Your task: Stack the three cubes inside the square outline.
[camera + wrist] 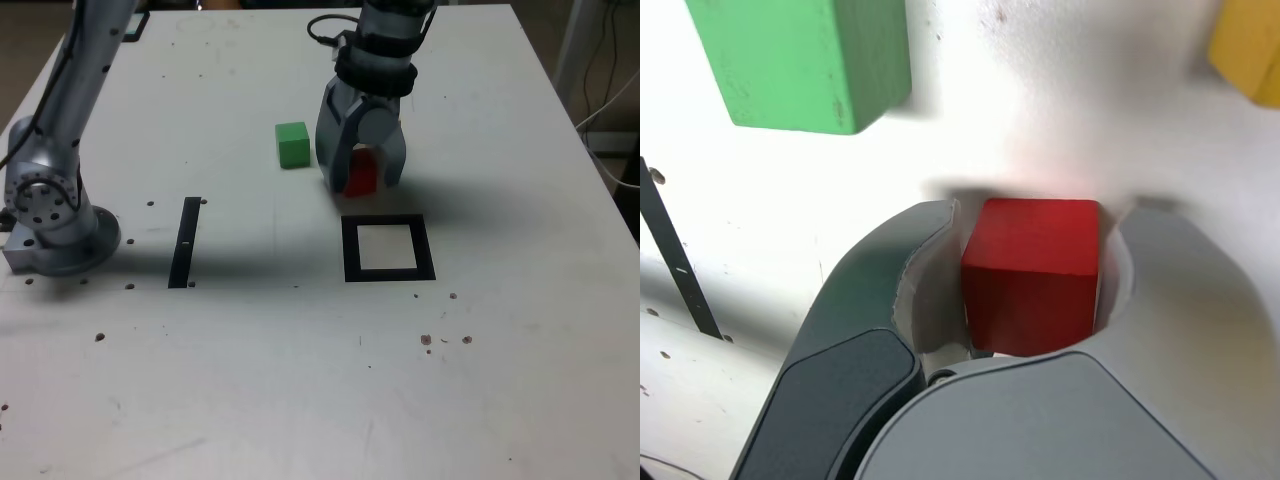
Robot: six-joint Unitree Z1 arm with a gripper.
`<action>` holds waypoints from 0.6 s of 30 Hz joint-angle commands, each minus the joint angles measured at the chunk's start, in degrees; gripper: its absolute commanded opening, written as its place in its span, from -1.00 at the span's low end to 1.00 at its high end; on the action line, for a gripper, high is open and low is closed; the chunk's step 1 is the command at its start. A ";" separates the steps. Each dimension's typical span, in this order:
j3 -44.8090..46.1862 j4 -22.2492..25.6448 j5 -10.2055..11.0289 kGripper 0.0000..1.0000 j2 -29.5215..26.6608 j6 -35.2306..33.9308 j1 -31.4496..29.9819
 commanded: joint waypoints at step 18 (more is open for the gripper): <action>5.75 -4.59 3.11 -0.48 -9.91 -4.50 -17.94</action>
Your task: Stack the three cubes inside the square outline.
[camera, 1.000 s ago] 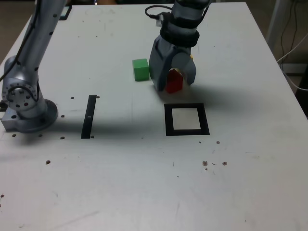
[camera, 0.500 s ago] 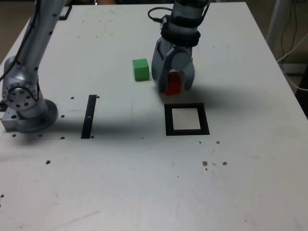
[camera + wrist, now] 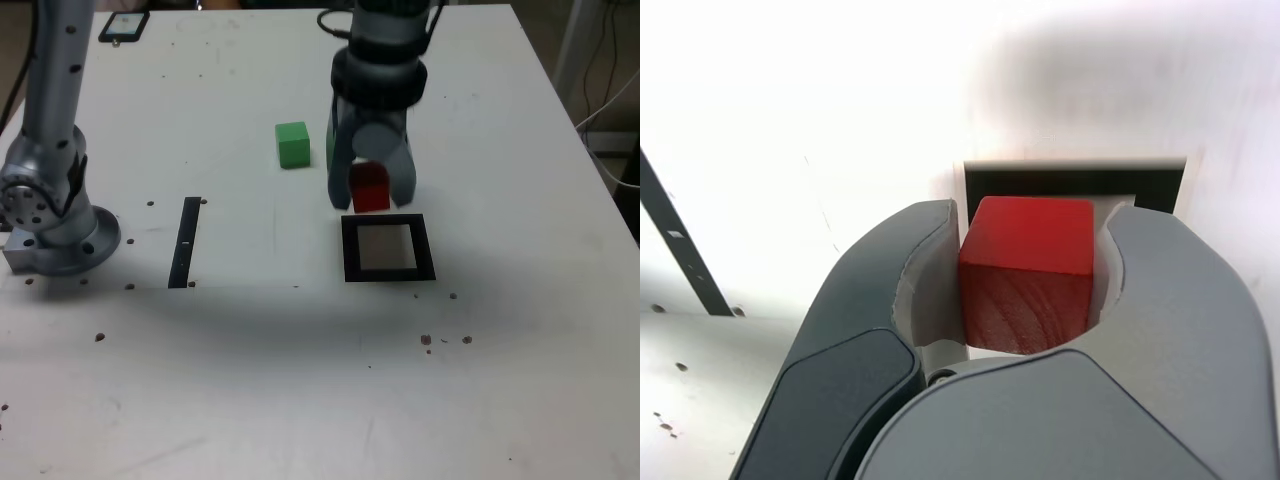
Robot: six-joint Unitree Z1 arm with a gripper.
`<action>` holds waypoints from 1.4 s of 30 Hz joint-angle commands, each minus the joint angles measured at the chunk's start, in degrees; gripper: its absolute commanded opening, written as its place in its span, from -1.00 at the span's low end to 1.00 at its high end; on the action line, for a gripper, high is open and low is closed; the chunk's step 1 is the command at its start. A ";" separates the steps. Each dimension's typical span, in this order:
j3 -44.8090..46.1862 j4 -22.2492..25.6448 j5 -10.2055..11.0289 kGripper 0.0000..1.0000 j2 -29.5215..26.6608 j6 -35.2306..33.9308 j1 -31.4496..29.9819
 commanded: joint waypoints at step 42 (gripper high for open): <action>-0.12 -3.23 -1.16 0.99 5.26 2.12 -3.05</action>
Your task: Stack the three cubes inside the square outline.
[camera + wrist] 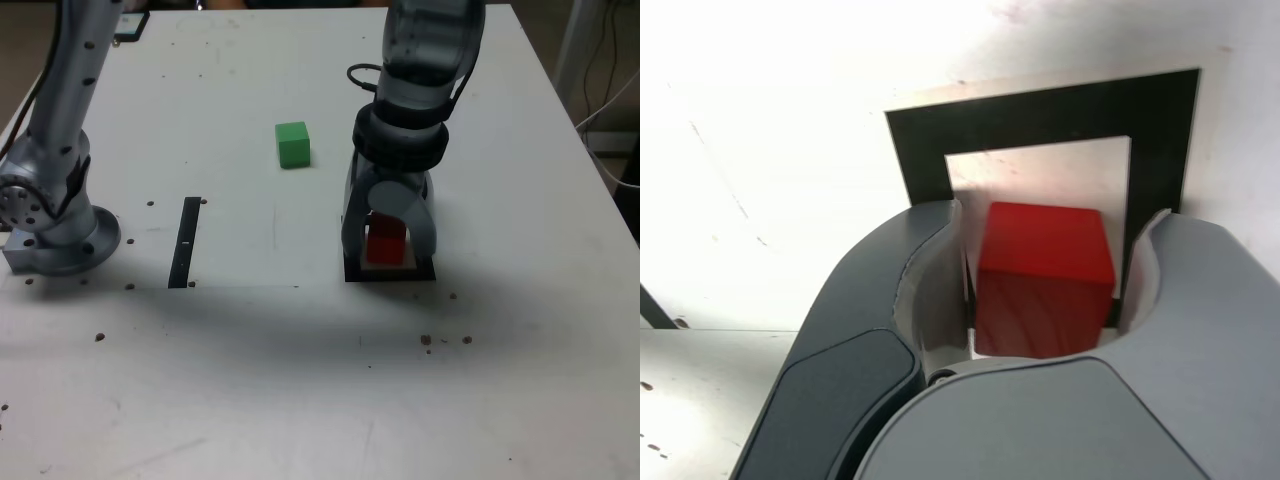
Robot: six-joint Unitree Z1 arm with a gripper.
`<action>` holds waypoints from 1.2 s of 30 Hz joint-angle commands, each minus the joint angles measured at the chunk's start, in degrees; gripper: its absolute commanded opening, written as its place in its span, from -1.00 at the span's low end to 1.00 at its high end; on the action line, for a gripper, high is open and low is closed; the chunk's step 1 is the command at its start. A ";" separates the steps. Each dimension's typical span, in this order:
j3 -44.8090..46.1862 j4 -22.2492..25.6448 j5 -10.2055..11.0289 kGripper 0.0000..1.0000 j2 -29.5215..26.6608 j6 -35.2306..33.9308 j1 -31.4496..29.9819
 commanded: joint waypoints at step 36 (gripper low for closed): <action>-15.52 8.91 4.80 0.90 0.01 19.52 29.40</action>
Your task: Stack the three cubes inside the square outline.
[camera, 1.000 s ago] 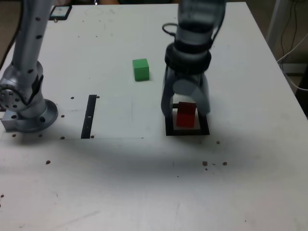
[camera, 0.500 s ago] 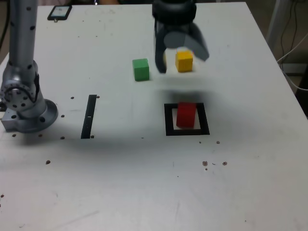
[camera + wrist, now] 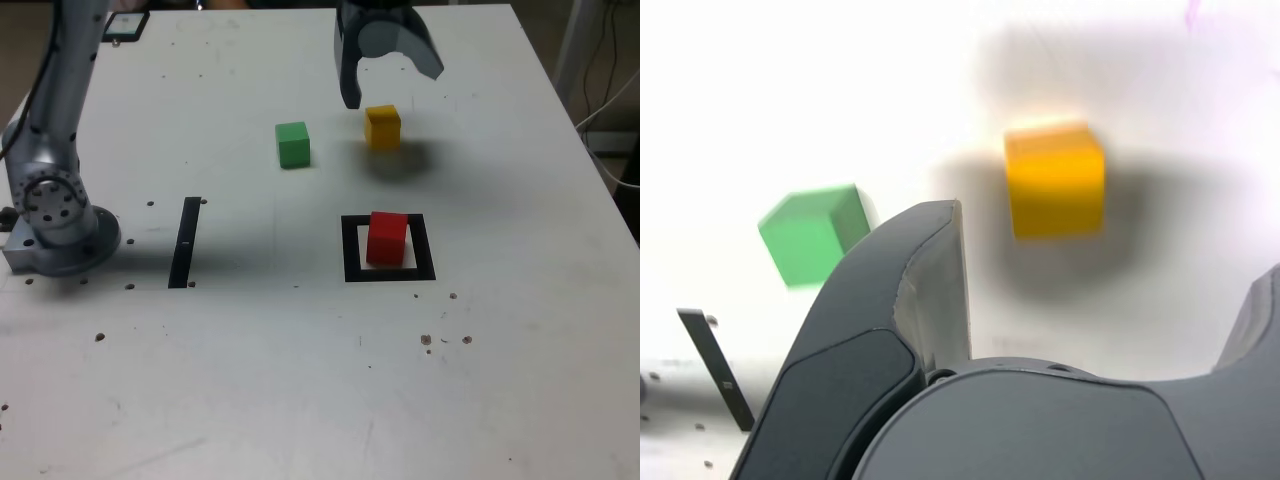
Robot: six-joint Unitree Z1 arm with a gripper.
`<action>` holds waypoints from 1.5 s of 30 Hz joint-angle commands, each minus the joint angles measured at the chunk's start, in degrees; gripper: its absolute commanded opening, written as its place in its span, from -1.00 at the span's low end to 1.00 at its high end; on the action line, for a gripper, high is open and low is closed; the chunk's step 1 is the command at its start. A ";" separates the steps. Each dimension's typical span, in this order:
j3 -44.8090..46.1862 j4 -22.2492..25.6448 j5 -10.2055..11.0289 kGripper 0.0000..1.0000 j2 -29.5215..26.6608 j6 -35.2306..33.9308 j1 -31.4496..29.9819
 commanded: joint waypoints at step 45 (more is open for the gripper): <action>-1.13 -4.63 -0.63 -0.47 7.68 -4.02 -0.40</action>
